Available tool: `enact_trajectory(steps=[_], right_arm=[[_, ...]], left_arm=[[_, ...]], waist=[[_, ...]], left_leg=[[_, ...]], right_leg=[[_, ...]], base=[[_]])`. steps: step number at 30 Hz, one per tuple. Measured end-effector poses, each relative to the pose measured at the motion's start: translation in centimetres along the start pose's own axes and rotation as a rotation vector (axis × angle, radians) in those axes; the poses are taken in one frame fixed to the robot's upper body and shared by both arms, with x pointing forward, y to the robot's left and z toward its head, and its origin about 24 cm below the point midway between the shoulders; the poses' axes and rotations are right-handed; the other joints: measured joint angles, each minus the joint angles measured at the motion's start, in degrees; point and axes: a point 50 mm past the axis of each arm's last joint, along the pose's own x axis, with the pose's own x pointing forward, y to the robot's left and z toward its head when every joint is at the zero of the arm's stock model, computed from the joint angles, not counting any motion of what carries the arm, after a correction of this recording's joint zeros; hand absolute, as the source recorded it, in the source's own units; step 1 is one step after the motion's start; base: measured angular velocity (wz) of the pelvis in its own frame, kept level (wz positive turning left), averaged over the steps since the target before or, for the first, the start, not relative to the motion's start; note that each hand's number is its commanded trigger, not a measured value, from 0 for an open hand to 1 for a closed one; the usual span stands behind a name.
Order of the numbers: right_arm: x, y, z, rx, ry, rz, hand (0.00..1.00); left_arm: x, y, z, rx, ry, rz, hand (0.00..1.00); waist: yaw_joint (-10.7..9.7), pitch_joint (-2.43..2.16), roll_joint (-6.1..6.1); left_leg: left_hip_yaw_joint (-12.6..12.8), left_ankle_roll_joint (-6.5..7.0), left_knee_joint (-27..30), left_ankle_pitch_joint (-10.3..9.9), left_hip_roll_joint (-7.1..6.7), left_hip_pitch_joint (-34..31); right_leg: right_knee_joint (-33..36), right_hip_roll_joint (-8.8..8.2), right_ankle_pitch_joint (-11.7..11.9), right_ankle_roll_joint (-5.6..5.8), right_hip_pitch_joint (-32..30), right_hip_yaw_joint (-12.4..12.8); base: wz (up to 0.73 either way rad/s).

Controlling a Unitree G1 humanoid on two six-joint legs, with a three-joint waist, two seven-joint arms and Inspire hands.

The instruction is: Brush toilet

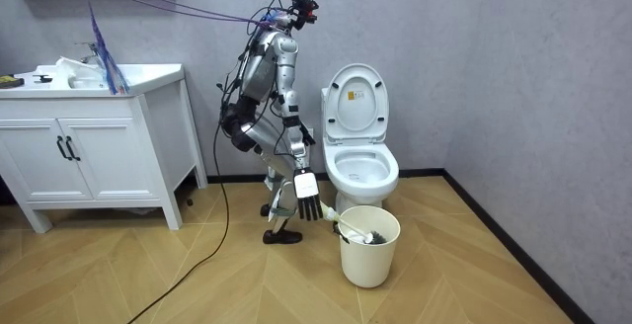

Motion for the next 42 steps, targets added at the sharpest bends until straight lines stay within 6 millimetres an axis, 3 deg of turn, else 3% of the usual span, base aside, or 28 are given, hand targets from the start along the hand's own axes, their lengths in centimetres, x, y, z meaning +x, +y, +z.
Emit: enact_trajectory(steps=[15, 25, 32, 35, 40, 41, 42], right_arm=[[0.0, 0.0, 0.2, -0.053, -0.021, 0.005, 0.0], [0.0, 0.0, 0.3, -0.113, -0.049, 0.008, 0.0], [0.1, -0.4, 0.7, -0.283, -0.101, -0.001, 0.0], [0.2, -0.8, 0.8, -0.314, -0.112, -0.016, 0.0], [0.3, -0.9, 1.7, -0.322, -0.136, -0.019, 0.0], [0.3, -0.9, 1.8, -0.327, -0.138, -0.018, 0.3], [0.3, -0.9, 1.8, -0.33, -0.139, -0.017, 0.49]], left_arm=[[-0.4, -0.4, 0.3, 0.012, -0.032, -0.009, 0.0], [-0.9, -0.5, -0.5, 0.011, -0.014, -0.014, 0.0], [-1.1, -1.1, -0.7, 0.017, -0.008, -0.041, 0.0], [-1.1, -1.4, -0.5, 0.026, -0.017, -0.062, 0.0], [-1.2, -1.6, -0.8, 0.019, -0.005, -0.089, 0.0], [-1.2, -1.6, -0.8, 0.011, -0.003, -0.091, 0.0], [-1.2, -1.6, -0.8, 0.011, -0.003, -0.092, 0.0]], waist=[[0.0, -0.02, 0.02], [0.0, -0.07, 0.11], [1.0, -0.08, 0.13], [1.4, -0.08, 0.12], [1.7, -0.07, 0.12], [1.7, -0.07, 0.12], [1.7, -0.07, 0.12]], left_leg=[[0.0, -0.08, 0.4, 0.0, 0.06, -1.6], [-0.1, -0.28, 1.8, -0.1, 0.03, -2.3], [-0.4, -0.51, 3.5, -0.5, -0.27, -2.7], [-0.7, -0.63, 4.0, -0.5, -0.99, -3.2], [-1.1, -0.84, 4.8, -0.6, -0.96, -3.8], [-1.3, -0.89, 4.9, -0.6, -0.96, -3.9], [-1.4, -0.91, 4.9, -0.6, -0.96, -4.0]], right_leg=[[0.4, 0.08, 0.0, -0.07, -1.6, -0.1], [2.1, -0.11, -0.4, -0.46, -2.4, -0.2], [4.1, -1.14, -1.2, -0.92, -2.6, -0.7], [5.3, -1.82, -1.9, -0.87, -3.1, -0.6], [6.1, -1.86, -2.2, -1.09, -3.4, -0.9], [6.1, -1.86, -2.3, -1.14, -3.4, -1.1], [6.1, -1.86, -2.3, -1.17, -3.4, -1.1]], base=[[0.0], [0.0], [0.05], [0.17], [0.02], [0.03], [0.04]])
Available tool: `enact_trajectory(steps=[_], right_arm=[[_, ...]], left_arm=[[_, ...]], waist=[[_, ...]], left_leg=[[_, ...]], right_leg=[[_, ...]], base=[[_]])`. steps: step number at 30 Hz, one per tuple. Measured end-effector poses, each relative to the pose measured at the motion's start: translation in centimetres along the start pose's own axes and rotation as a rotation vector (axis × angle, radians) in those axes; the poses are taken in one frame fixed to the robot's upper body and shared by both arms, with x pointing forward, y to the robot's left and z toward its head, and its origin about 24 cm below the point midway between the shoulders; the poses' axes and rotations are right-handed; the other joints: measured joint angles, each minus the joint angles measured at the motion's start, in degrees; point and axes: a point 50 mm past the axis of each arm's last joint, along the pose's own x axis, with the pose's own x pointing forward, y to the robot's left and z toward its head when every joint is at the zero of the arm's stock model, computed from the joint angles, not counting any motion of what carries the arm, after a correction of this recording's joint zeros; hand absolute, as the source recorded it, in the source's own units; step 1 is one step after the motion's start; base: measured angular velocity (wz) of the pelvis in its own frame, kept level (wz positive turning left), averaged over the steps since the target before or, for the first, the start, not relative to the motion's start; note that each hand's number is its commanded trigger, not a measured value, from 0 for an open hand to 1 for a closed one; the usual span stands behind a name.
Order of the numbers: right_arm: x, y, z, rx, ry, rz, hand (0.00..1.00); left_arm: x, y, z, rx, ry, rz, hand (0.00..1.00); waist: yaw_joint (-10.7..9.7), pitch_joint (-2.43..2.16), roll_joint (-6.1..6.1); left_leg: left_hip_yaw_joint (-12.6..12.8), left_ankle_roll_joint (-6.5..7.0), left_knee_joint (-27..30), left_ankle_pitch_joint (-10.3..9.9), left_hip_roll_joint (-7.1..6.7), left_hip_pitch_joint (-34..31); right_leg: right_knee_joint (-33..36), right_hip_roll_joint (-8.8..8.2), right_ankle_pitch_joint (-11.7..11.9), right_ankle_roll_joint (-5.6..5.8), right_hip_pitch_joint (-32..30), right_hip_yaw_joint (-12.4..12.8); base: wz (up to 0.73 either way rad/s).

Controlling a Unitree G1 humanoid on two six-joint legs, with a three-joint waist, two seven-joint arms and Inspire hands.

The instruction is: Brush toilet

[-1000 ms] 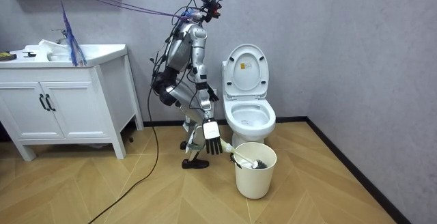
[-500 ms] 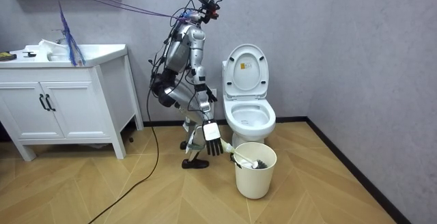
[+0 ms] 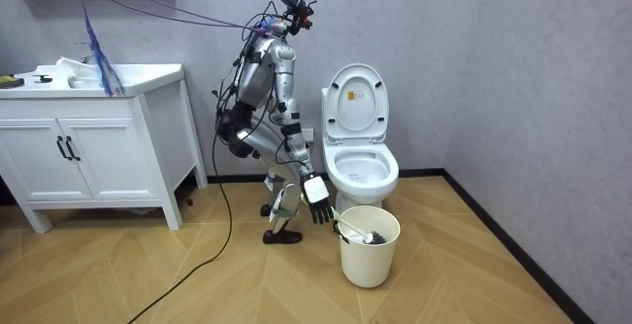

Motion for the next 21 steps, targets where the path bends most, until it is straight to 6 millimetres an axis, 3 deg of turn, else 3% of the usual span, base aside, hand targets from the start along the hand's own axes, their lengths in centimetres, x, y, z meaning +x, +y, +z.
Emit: enact_trajectory(steps=[1, 2, 3, 8, 21], right_arm=[[0.0, 0.0, 0.0, -0.007, -0.002, 0.005, 0.56], [0.0, 0.0, -0.1, -0.01, 0.001, 0.008, 0.87], [0.0, 0.0, -0.1, -0.014, 0.002, 0.008, 1.0], [0.2, -0.7, -0.5, -0.045, 0.011, 0.013, 1.0], [0.2, -1.0, -1.4, 0.028, 0.085, 0.018, 1.0]], left_arm=[[0.0, 0.0, 0.0, 0.0, -0.002, -0.003, 0.0], [0.0, -0.1, 0.1, -0.001, -0.003, -0.01, 0.0], [0.0, -0.1, 0.1, -0.001, -0.003, -0.014, 0.0], [0.0, -0.2, 0.3, -0.004, -0.011, -0.037, 0.0], [0.0, -0.2, 0.8, -0.046, -0.021, -0.034, 0.0]], waist=[[0.1, 0.0, 0.0], [0.1, 0.0, 0.0], [0.2, 0.0, 0.0], [1.2, 0.01, -0.03], [1.4, 0.02, -0.04]], left_leg=[[-0.2, -0.06, 0.1, 0.0, 0.0, -0.1], [-0.3, -0.12, 0.3, -0.1, -0.03, -0.2], [-0.3, -0.15, 0.3, -0.1, -0.04, -0.3], [-0.4, -0.27, 1.1, -0.5, 0.01, -0.8], [-1.5, -1.36, 2.6, -1.6, 0.99, -1.6]], right_leg=[[0.1, -0.02, -0.1, -0.06, 0.0, -0.2], [0.2, -0.07, -0.2, -0.08, -0.1, -0.3], [0.3, -0.07, -0.3, -0.09, -0.1, -0.3], [1.1, -0.05, -0.7, -0.54, -0.7, -0.3], [2.0, 0.82, -1.8, -1.56, -0.8, -1.3]], base=[[0.05], [0.05], [0.04], [-0.02], [-0.01]])
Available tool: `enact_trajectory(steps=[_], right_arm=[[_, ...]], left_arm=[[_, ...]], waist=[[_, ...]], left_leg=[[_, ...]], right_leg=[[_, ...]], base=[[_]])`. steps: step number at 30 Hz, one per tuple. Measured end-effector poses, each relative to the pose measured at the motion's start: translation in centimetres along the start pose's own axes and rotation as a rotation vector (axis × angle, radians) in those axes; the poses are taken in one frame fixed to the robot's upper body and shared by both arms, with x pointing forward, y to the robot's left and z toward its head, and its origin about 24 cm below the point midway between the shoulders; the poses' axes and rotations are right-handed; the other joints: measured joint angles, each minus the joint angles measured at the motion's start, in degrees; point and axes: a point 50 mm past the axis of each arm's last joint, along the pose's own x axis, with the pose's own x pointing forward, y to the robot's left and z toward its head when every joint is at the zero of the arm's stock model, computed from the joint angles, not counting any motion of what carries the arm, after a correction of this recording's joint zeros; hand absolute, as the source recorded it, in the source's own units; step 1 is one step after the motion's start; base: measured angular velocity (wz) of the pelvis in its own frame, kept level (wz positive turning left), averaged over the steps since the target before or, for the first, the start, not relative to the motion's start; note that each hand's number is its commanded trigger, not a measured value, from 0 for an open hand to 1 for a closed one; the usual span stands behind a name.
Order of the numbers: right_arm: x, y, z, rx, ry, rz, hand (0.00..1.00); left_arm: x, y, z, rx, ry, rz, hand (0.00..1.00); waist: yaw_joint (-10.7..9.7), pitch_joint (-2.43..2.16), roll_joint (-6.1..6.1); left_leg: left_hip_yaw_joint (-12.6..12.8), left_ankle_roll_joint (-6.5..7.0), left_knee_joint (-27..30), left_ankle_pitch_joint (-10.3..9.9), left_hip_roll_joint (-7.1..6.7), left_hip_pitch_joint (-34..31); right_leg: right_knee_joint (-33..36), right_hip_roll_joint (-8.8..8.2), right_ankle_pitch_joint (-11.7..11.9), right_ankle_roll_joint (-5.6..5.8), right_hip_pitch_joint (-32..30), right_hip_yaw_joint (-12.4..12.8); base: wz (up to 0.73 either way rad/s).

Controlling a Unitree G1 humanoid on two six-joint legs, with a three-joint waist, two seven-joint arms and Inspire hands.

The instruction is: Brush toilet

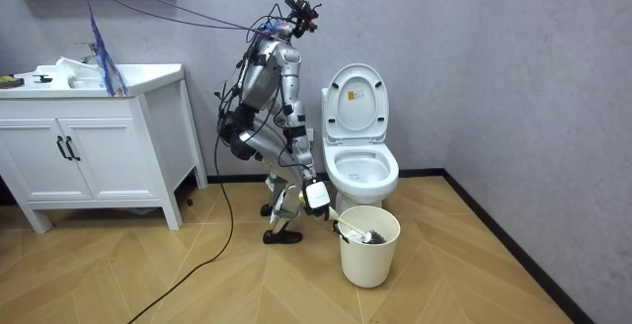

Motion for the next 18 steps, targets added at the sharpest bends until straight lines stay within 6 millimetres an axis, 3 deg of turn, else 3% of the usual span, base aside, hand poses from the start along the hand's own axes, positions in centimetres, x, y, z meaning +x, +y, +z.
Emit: enact_trajectory(steps=[9, 18], right_arm=[[0.0, 0.0, -0.4, 0.112, 0.032, -0.004, 1.0], [-0.4, 1.3, -1.3, 0.29, 0.097, 0.055, 1.0]], left_arm=[[-0.2, -0.2, 0.6, -0.067, -0.027, 0.003, 0.0], [-0.4, -0.3, 0.3, -0.062, -0.01, 0.018, 0.0]], waist=[[-0.3, 0.01, -0.03], [-0.5, -0.04, 0.02]], left_leg=[[-0.1, 0.19, 2.2, -0.8, -0.05, -1.4], [-0.2, 0.39, 1.9, -0.9, -0.1, -0.2]], right_leg=[[1.7, -0.82, -0.7, -0.04, -1.0, -0.2], [1.1, -0.83, -0.7, 0.1, 0.4, -0.6]], base=[[0.0], [0.0]])
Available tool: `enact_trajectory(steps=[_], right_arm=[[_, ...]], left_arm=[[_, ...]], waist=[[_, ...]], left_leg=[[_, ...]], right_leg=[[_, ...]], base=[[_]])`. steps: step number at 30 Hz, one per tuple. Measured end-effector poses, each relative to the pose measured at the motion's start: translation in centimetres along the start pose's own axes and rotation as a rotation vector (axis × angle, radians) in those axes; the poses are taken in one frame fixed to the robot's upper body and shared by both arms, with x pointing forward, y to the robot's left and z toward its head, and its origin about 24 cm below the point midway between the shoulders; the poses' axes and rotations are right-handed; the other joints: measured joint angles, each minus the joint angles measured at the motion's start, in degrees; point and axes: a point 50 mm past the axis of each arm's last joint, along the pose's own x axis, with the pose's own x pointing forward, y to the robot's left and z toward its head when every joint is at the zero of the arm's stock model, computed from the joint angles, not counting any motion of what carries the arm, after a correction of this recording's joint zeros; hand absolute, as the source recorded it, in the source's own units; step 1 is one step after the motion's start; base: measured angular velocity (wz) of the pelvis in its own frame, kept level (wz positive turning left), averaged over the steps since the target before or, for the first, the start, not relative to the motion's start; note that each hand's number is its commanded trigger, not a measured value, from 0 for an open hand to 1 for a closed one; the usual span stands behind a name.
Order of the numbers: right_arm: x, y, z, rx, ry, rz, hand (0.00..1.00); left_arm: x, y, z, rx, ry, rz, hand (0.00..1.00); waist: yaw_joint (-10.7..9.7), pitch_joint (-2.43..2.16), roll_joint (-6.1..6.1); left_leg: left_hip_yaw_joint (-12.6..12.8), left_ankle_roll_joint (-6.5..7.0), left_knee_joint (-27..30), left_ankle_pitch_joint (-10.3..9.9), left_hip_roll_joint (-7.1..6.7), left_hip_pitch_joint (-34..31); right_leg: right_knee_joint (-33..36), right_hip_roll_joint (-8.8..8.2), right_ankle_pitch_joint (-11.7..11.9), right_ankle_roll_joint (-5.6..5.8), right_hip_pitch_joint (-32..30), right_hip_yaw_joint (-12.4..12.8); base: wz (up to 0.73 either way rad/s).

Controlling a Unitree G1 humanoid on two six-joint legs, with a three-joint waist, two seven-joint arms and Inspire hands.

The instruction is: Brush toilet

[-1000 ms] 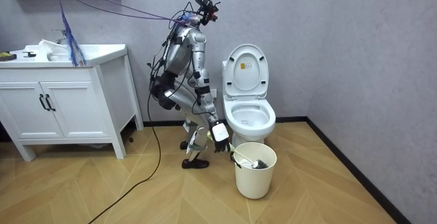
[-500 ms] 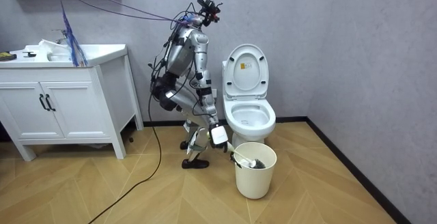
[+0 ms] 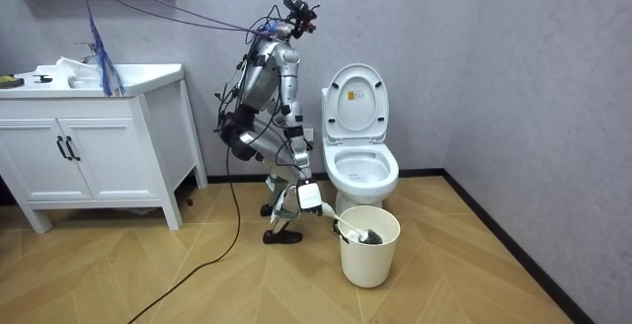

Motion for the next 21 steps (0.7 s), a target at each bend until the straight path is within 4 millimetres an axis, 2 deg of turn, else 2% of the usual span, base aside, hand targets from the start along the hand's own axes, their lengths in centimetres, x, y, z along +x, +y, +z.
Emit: enact_trajectory(steps=[3, 5, 9, 11, 15, 16, 17, 21], right_arm=[[-0.1, 0.2, -0.7, 0.046, 0.027, 0.013, 1.0], [-0.2, 0.5, -1.8, 0.082, 0.062, 0.024, 1.0], [-0.4, 0.7, -3.2, 0.133, 0.108, 0.024, 1.0], [-0.4, 0.5, -3.6, 0.156, 0.123, 0.018, 1.0], [-0.6, -0.2, -5.0, 0.204, 0.164, -0.01, 1.0], [-0.6, -0.3, -5.2, 0.216, 0.171, -0.014, 1.0], [-0.6, -0.4, -5.5, 0.228, 0.174, -0.018, 1.0], [-0.9, -1.1, -6.8, 0.25, 0.19, -0.051, 1.0]], left_arm=[[-0.2, 0.0, -0.4, -0.004, 0.012, 0.003, 0.0], [-0.6, -0.2, -1.2, -0.008, 0.037, 0.01, 0.0], [-1.1, -0.2, -2.4, -0.006, 0.078, 0.026, 0.0], [-1.5, -0.2, -3.4, 0.0, 0.113, 0.033, 0.0], [-2.4, 0.0, -4.7, 0.003, 0.148, 0.043, 0.0], [-2.6, 0.3, -5.1, 0.004, 0.16, 0.052, 0.0], [-3.1, 0.6, -5.9, 0.001, 0.183, 0.065, 0.0], [-4.3, 1.2, -7.5, 0.034, 0.224, 0.086, 0.0]], waist=[[0.0, -0.02, -0.02], [-0.1, -0.02, -0.03], [-1.0, -0.22, 0.13], [-1.3, -0.41, 0.2], [-1.3, -0.85, -0.07], [-1.2, -1.12, -0.1], [-1.3, -1.59, -0.35], [-1.5, -1.63, -0.53]], left_leg=[[0.0, 0.0, -1.5, 0.0, -0.03, 2.2], [-0.2, -0.08, -3.7, 0.3, 0.1, 5.7], [-0.2, 0.17, -8.1, 0.8, 0.12, 11.6], [0.0, 0.44, -12.0, 1.6, 0.17, 15.9], [0.5, 0.86, -17.0, 2.0, 0.08, 22.8], [0.5, 0.88, -18.6, 2.1, 0.16, 25.2], [0.6, 0.95, -20.5, 2.4, 0.14, 27.2], [0.6, 1.25, -26.2, 3.3, 0.05, 34.9]], right_leg=[[-1.5, 0.21, 0.2, 0.17, 2.2, -0.2], [-4.1, 0.96, 0.7, 0.59, 5.7, -0.3], [-8.8, 1.38, 1.5, 1.33, 11.8, -0.8], [-13.1, 1.97, 2.8, 1.92, 16.0, -0.8], [-18.2, 2.48, 3.6, 2.94, 22.7, -0.9], [-20.2, 2.95, 4.0, 3.27, 25.1, -0.8], [-22.0, 3.01, 4.4, 3.39, 27.0, -0.9], [-28.0, 3.22, 5.6, 4.03, 34.9, -1.8]], base=[[-0.01], [-0.08], [-0.05], [-0.11], [-0.07], [-0.11], [-0.1], [0.01]])
